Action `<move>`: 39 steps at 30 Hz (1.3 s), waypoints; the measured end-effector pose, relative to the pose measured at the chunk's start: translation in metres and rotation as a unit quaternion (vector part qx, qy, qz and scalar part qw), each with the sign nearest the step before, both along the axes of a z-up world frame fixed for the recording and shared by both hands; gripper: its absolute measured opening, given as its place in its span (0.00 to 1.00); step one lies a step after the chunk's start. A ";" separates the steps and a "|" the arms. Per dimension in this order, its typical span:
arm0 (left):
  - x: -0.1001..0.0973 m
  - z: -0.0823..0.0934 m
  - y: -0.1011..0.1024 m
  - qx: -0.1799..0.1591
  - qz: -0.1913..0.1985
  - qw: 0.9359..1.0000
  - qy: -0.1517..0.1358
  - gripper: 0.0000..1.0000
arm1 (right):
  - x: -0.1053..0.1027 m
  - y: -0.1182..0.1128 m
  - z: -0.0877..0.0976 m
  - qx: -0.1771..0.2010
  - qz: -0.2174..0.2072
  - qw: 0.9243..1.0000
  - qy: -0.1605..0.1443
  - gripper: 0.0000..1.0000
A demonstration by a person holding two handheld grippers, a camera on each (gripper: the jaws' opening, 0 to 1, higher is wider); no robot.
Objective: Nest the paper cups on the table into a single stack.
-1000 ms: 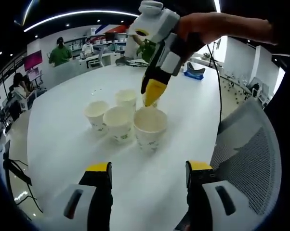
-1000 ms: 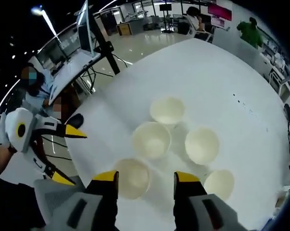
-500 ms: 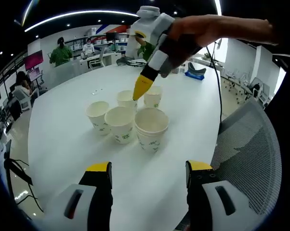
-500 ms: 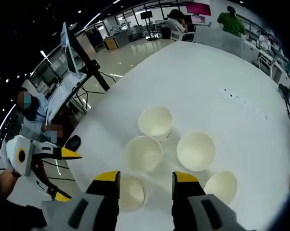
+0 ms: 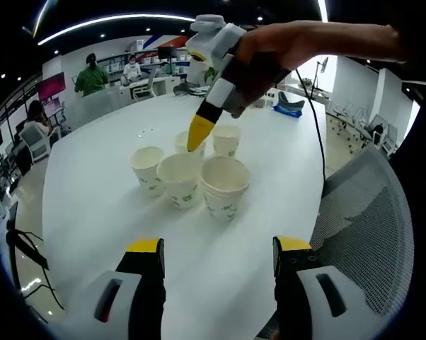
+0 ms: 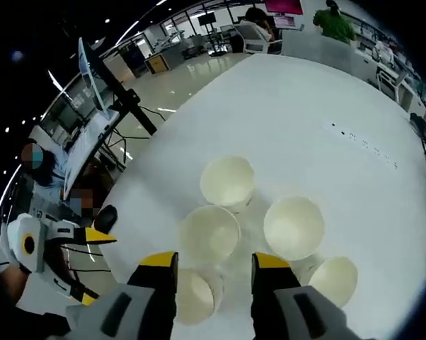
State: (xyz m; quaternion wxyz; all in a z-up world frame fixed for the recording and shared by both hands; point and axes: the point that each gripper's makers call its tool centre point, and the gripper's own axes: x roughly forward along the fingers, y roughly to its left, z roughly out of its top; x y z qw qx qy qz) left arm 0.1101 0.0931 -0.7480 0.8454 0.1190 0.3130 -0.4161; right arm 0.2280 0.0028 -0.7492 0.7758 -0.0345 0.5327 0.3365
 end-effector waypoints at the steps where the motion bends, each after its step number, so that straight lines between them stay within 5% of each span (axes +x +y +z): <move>1: 0.000 0.000 0.001 0.000 0.000 1.000 0.000 0.60 | -0.003 -0.001 0.000 -0.001 -0.002 1.000 0.002 0.40; 39: -0.002 -0.009 0.007 -0.004 0.006 1.000 0.007 0.59 | 0.009 0.011 -0.064 -0.059 -0.041 0.995 0.072 0.22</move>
